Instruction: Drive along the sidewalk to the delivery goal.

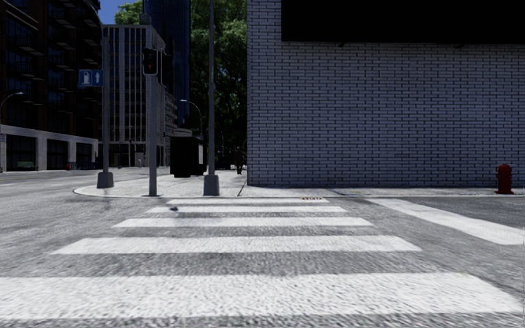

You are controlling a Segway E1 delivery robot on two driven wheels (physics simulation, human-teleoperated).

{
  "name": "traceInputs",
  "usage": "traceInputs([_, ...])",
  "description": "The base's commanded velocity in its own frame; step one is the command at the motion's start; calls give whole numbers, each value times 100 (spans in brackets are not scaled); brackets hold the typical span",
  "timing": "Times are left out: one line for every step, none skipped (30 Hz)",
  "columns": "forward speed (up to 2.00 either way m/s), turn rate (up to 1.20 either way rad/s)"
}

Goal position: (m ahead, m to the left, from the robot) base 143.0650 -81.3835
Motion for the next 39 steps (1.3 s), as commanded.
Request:
traceInputs([154, 0])
traceInputs([155, 0])
traceInputs([155, 0])
traceInputs([155, 0])
traceInputs([155, 0])
traceInputs([162, 0])
traceInputs([200, 0])
traceInputs([200, 0])
traceInputs([200, 0])
traceInputs([200, 0])
traceInputs([200, 0])
traceInputs([200, 0])
traceInputs([200, 0])
traceInputs([200, 0])
traceInputs([200, 0])
traceInputs([200, 0])
traceInputs([200, 0])
traceInputs([200, 0])
traceInputs([200, 0])
traceInputs([200, 0])
traceInputs([200, 0])
traceInputs([200, 0])
traceInputs([200, 0])
traceInputs([200, 0])
traceInputs([200, 0])
traceInputs([200, 0])
traceInputs([200, 0])
traceInputs([200, 0])
traceInputs([200, 0])
traceInputs([200, 0])
traceInputs([200, 0])
traceInputs([200, 0])
traceInputs([200, 0])
traceInputs([200, 0])
traceInputs([200, 0])
traceInputs([200, 5])
traceInputs([200, 9])
traceInputs([200, 9])
traceInputs([200, 9])
